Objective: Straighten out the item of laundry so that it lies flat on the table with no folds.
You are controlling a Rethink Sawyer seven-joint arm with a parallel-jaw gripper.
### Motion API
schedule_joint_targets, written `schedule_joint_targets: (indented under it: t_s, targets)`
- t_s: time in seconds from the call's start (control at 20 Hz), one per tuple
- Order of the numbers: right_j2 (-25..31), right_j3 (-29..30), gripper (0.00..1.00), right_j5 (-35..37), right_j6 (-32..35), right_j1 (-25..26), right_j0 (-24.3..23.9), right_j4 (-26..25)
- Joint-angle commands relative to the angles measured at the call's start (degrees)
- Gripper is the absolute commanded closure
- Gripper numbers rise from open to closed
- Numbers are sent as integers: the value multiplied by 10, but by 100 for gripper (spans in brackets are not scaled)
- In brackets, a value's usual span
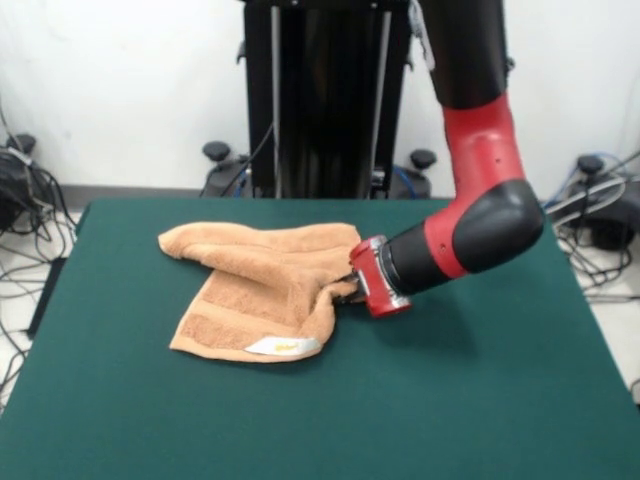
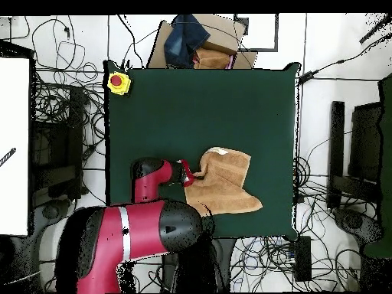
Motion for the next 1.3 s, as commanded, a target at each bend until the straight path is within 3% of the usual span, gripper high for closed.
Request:
schedule_joint_targets:
  t_s: [0.05, 0.4, 0.55, 0.65, 0.7, 0.85, 1.0, 1.2, 1.3]
  targets:
    - [44, -84, 0, -11, -110, 87, -28, 13]
    - [53, -32, 0, -5, -92, 62, -45, -13]
    - [41, 12, 0, 61, -42, 34, -51, -66]
    - [33, 52, 0, 114, -25, -13, -57, -120]
    - [43, 86, 0, 126, -32, -57, -61, -119]
    - [95, 181, 0, 151, -65, -197, -70, -64]
    - [133, 238, 0, 171, -100, -296, -69, 18]
    - [156, 294, 0, 210, -158, -384, -71, 97]
    - [139, 320, 0, 228, -184, -407, -68, 97]
